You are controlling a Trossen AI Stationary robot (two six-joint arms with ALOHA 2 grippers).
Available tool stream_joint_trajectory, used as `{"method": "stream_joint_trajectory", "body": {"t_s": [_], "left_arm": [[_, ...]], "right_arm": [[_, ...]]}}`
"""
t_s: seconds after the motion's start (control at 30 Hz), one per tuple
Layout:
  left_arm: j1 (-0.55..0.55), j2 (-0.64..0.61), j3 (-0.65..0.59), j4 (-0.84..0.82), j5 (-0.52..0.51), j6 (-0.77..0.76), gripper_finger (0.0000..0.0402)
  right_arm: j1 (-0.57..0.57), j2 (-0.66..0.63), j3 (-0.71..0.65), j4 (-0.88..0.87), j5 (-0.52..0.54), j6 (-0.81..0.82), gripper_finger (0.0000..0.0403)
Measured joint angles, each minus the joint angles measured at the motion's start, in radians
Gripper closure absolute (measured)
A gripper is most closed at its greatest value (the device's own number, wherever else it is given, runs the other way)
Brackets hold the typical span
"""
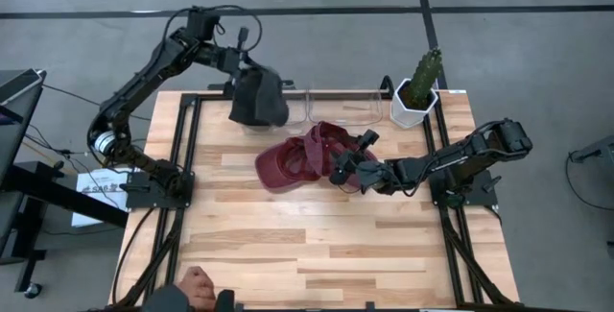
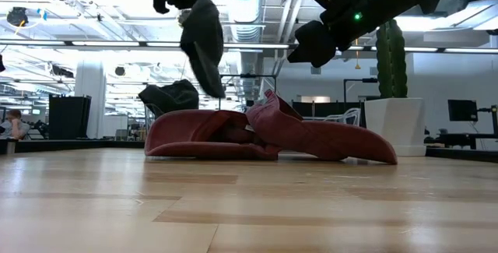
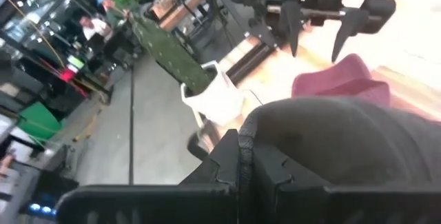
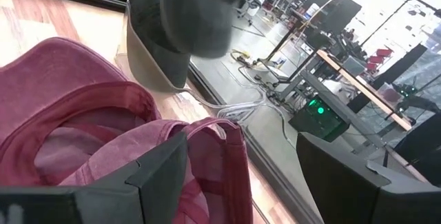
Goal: Pick & Place hat
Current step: Put the black cap into the left transparent bin
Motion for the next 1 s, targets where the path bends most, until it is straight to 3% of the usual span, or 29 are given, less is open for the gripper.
{"method": "stream_joint_trajectory", "body": {"t_s": [0.43, 0.83, 1.0], "left_arm": [[0.075, 0.0, -0.129, 0.033, -0.026, 0.05, 0.0391], [0.037, 0.0, -0.135, 0.172, 0.03, 0.043, 0.0391], [0.027, 0.0, -0.135, 0.244, 0.03, 0.043, 0.0391]], "right_arm": [[-0.003, 0.0, 0.0, 0.0, -0.001, 0.011, 0.0138], [-0.012, 0.0, 0.0, -0.001, -0.006, 0.035, 0.0138], [-0.04, 0.0, 0.0, -0.008, -0.105, 0.063, 0.0138]]}}
